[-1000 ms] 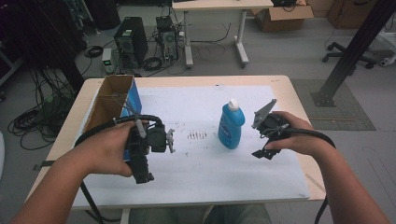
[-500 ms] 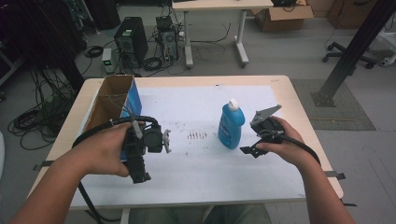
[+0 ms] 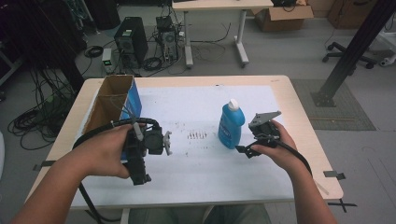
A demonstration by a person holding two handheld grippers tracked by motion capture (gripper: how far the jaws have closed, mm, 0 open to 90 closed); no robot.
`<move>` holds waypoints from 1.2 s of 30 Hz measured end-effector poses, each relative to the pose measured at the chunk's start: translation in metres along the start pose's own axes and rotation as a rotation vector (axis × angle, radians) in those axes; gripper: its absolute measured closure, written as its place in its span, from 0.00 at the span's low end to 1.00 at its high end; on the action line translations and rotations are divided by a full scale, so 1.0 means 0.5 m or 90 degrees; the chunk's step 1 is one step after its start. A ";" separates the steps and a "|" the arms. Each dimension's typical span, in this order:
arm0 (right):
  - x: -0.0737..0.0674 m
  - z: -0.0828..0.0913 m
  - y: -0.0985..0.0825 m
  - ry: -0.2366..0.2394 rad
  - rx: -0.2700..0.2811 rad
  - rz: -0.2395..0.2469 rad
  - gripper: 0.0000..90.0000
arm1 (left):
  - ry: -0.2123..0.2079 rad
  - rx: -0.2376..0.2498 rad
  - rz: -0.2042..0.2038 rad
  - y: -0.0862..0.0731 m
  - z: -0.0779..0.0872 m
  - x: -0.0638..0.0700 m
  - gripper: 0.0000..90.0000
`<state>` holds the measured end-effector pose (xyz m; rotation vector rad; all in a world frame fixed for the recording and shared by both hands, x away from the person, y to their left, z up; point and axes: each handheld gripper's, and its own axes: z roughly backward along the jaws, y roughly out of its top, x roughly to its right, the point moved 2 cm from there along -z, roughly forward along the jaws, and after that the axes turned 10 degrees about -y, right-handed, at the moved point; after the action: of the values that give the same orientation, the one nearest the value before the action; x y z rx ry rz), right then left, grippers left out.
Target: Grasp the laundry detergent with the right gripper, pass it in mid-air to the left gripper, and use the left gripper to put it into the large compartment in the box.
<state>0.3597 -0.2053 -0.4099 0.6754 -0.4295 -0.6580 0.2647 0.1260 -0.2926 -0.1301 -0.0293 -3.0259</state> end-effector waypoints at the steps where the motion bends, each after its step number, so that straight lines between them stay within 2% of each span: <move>1: -0.002 -0.004 -0.003 -0.002 0.006 -0.005 0.03 | 0.001 -0.001 0.001 0.001 0.000 0.001 0.00; 9: -0.005 -0.010 -0.003 -0.010 0.031 -0.028 0.03 | 0.006 -0.004 0.002 0.002 0.003 0.004 0.00; 16: -0.008 -0.015 0.004 -0.011 0.044 -0.032 0.03 | 0.009 -0.002 0.001 0.005 0.004 0.006 0.00; 20: -0.009 -0.022 0.009 -0.020 0.048 -0.028 0.03 | 0.008 -0.001 0.001 0.007 0.002 0.007 0.00; 36: -0.013 -0.049 0.023 -0.056 0.091 -0.062 0.03 | 0.005 0.004 0.002 0.003 -0.002 0.004 0.00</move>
<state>0.3736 -0.1831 -0.4204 0.8090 -0.5302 -0.7563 0.2626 0.1242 -0.2936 -0.1187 -0.0370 -3.0229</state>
